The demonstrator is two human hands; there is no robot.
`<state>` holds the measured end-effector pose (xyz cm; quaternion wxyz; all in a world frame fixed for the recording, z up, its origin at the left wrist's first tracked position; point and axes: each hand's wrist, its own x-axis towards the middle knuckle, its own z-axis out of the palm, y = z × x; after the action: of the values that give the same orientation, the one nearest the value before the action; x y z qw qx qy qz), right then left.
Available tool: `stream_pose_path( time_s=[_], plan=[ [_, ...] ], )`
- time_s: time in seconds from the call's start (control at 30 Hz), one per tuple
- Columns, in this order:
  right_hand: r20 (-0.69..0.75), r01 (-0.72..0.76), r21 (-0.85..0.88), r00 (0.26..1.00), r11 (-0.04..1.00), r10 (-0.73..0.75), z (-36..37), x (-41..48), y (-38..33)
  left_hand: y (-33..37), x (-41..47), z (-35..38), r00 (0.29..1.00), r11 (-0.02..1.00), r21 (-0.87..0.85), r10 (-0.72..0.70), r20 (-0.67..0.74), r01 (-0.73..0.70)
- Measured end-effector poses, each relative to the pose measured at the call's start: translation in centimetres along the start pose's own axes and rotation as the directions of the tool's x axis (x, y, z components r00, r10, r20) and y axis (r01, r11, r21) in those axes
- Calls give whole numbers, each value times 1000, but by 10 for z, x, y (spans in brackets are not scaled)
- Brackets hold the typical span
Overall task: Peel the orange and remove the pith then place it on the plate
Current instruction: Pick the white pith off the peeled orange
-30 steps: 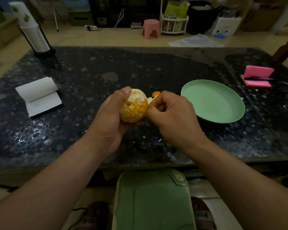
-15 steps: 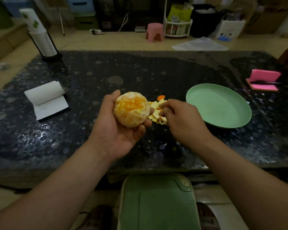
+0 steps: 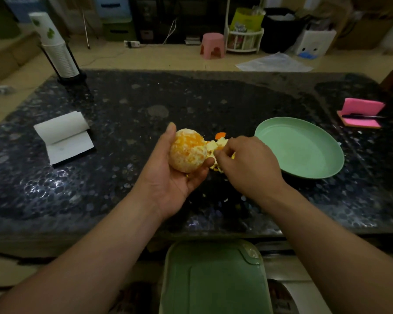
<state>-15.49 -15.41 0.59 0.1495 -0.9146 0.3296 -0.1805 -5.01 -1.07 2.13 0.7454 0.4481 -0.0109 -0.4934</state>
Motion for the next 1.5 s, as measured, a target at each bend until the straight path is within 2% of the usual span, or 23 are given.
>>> stream_pose_path(
  time_s=[0.2, 0.33, 0.67, 0.93, 1.2, 1.37, 1.5],
  plan=[
    [94, -101, 366, 993, 925, 71, -14, -9, -4, -6, 8, 2, 994, 988, 116, 102, -26, -98],
    [284, -267, 585, 952, 766, 115, -26, -20, -16, -7, 11, 0, 988, 978, 141, 153, 11, -153],
    [340, -334, 631, 930, 701, 137, -29, -22, -17, -9, 19, -2, 954, 927, 234, 300, 10, -294],
    [306, -299, 653, 945, 696, 118, -25, -23, -18, -13, 21, -6, 960, 928, 247, 275, 50, -279],
    [285, -293, 654, 950, 698, 132, -26, -24, -11, -10, 15, -2, 968, 952, 178, 245, 54, -250],
    [266, -274, 697, 957, 662, 115, -33, -27, -14, -8, 14, 0, 961, 939, 208, 272, 43, -275],
    [232, -226, 663, 968, 713, 92, -34, -29, -16, -9, 13, 0, 945, 909, 263, 327, 27, -322]
  ],
)
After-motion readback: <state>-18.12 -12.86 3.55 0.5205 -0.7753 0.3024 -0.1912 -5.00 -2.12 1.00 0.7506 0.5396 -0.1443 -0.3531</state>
